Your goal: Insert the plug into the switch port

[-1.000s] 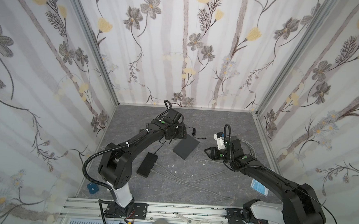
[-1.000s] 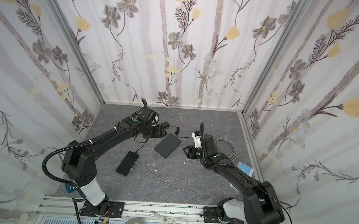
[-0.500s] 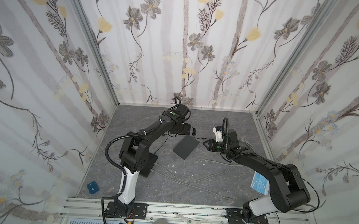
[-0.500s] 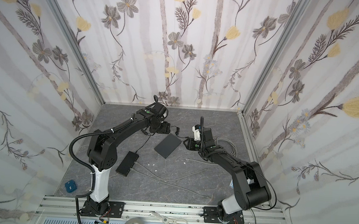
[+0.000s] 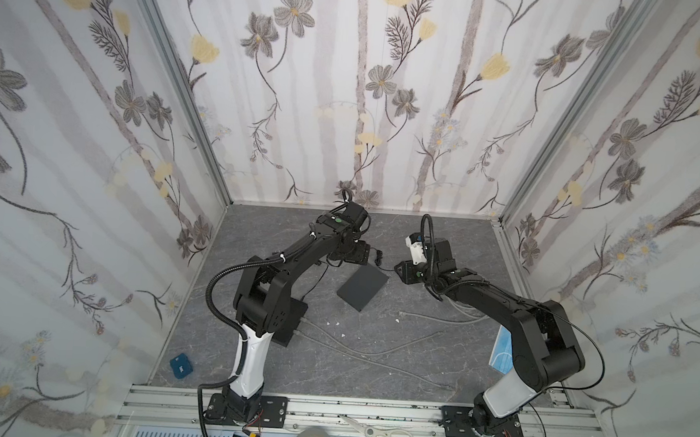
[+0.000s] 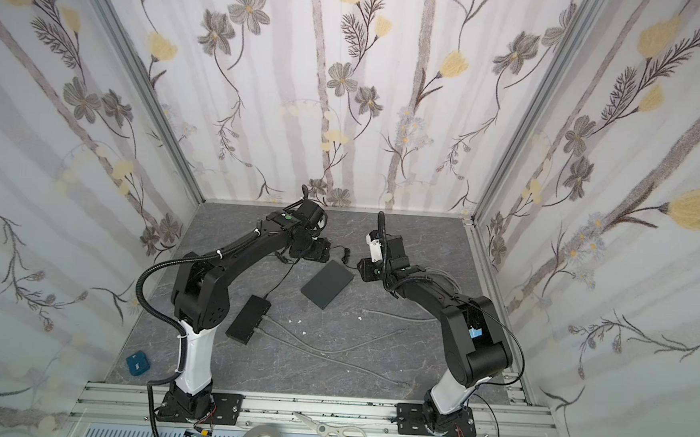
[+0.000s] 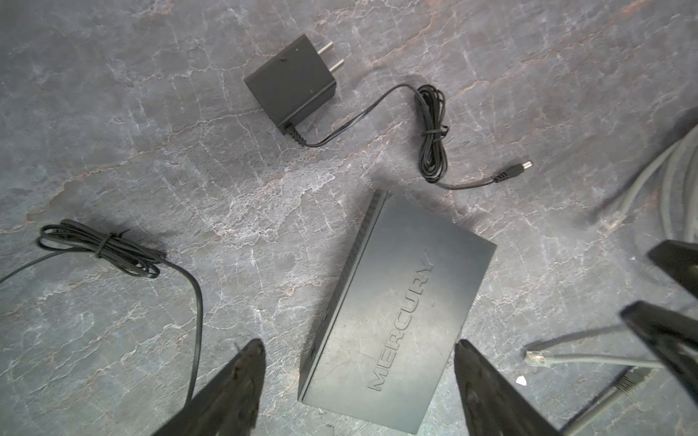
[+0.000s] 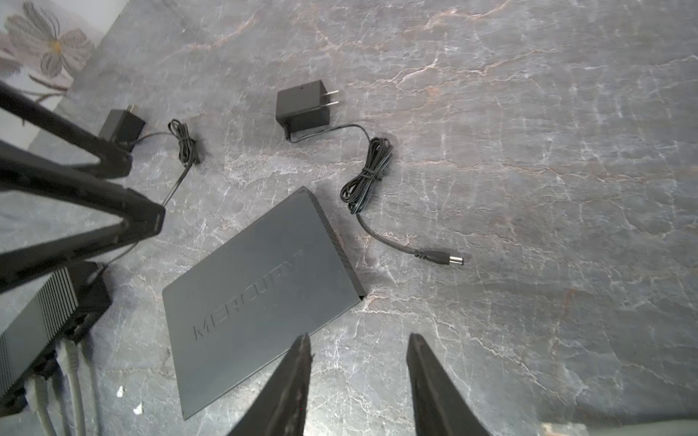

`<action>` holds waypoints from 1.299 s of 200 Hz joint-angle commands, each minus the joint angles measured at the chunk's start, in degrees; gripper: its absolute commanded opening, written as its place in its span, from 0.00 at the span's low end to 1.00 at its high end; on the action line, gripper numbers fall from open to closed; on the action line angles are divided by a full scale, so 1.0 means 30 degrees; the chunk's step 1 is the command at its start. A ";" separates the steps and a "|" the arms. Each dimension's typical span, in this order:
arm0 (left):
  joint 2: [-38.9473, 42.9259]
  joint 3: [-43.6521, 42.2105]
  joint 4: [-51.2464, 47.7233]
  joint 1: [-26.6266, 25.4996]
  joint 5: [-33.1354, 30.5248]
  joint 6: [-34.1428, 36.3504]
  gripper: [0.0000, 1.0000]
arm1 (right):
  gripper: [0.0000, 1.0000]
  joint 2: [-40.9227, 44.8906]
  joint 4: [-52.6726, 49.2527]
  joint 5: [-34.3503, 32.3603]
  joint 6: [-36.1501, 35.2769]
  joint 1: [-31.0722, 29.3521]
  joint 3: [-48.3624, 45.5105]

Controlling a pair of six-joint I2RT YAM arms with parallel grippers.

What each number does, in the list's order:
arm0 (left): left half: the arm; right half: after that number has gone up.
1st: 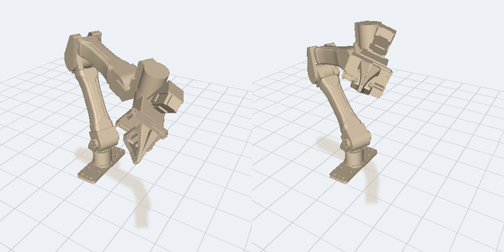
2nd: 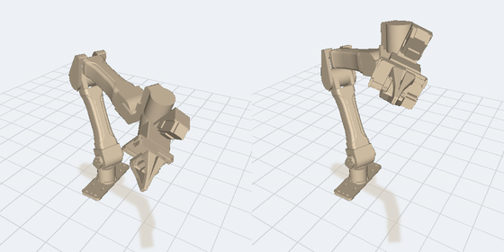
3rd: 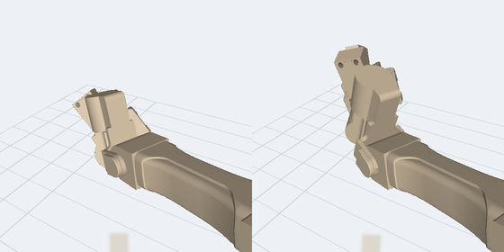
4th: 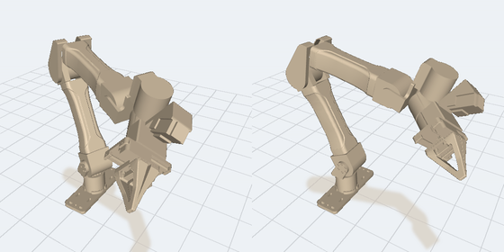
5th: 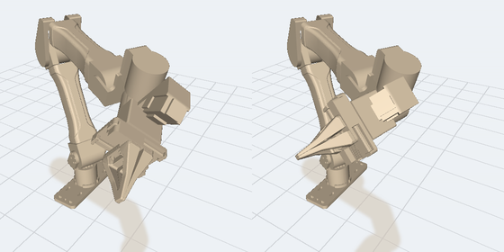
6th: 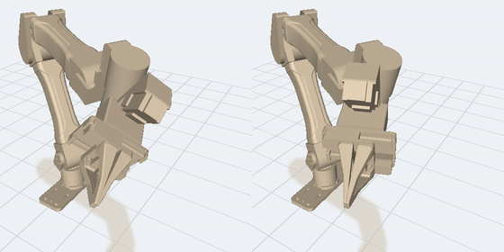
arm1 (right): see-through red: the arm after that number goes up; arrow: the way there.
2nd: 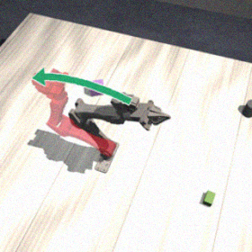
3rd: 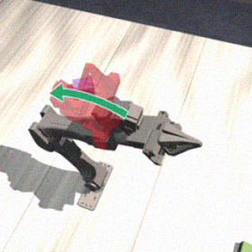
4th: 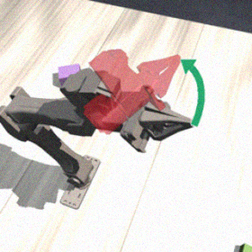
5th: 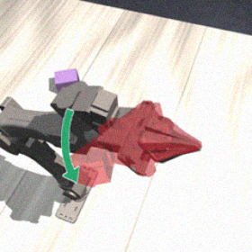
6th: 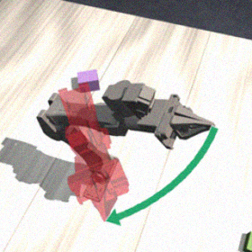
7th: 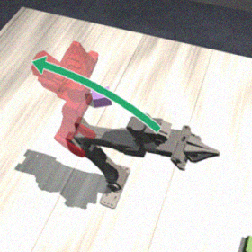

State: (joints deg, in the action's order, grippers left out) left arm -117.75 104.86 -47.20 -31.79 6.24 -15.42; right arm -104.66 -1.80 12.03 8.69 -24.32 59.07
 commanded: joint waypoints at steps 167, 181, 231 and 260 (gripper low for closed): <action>0.1698 -0.0412 0.0132 -0.0004 0.1441 -0.0364 0.80 | 0.44 -0.4871 -0.5796 -0.5046 -0.5209 -0.1445 0.7121; 0.1707 -0.0427 0.0066 -0.0008 0.1492 -0.0368 0.80 | 0.45 -0.5612 -0.5971 -0.4428 -0.5143 -0.1471 0.7821; 0.1601 -0.0741 0.0381 -0.0001 0.1450 -0.0455 0.80 | 0.45 -0.8213 -0.6215 -0.4333 -0.3831 -0.1596 1.0520; 0.1283 -0.0630 0.0438 -0.0008 0.2172 -0.0761 0.80 | 0.45 -0.9629 -0.6888 -0.4499 -0.3707 -0.1760 1.2314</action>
State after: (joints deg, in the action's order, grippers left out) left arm -113.34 102.91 -46.39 -31.83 10.85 -16.69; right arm -131.09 -21.17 -1.78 -3.40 -29.26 92.99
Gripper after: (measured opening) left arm 0.799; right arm 0.446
